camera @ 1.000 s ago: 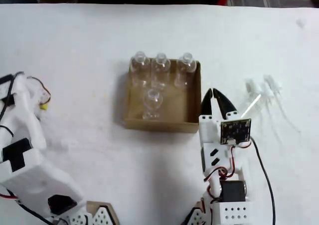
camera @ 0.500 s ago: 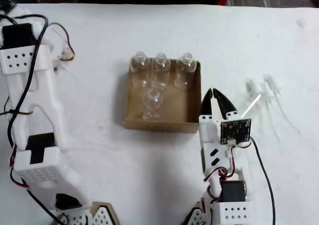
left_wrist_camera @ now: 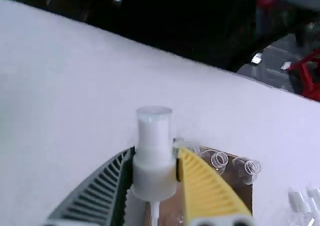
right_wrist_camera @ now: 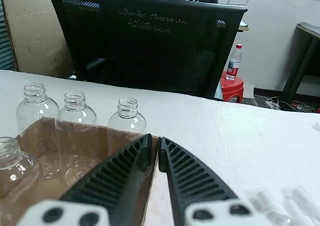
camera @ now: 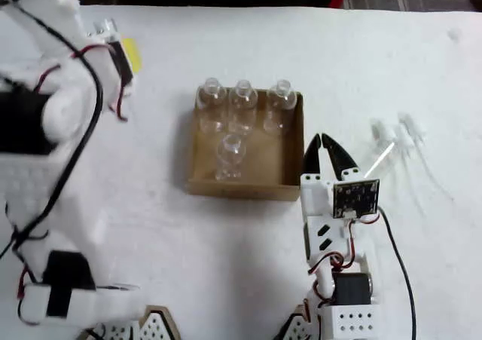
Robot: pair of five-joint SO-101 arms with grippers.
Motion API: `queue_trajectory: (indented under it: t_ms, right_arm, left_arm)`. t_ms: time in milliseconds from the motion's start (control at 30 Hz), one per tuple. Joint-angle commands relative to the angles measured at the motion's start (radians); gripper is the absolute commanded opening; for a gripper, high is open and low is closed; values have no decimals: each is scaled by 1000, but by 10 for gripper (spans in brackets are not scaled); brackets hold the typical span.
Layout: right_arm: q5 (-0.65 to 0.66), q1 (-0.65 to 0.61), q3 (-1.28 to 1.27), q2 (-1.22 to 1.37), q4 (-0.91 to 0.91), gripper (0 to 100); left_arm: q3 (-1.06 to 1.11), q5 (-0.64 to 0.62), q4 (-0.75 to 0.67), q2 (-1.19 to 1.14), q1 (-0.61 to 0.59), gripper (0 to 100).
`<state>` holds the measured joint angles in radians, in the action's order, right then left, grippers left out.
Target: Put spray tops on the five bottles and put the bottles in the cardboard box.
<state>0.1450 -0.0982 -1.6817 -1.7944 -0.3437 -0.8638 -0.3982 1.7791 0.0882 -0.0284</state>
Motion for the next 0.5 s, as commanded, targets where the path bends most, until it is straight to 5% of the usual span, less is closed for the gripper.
queue_trajectory:
  t_ms: [0, 167, 467]
  right_arm:
    - [12, 5, -8, -5, -2, 22]
    - [12, 5, -8, -5, -4, 22]
    - [12, 5, -8, -5, -4, 22]
  left_arm:
    - [-20, 94, 5, 119, 31, 22]
    - [-20, 233, 6, 202, 71, 22]
    - [-18, 282, 6, 361, 127, 22]
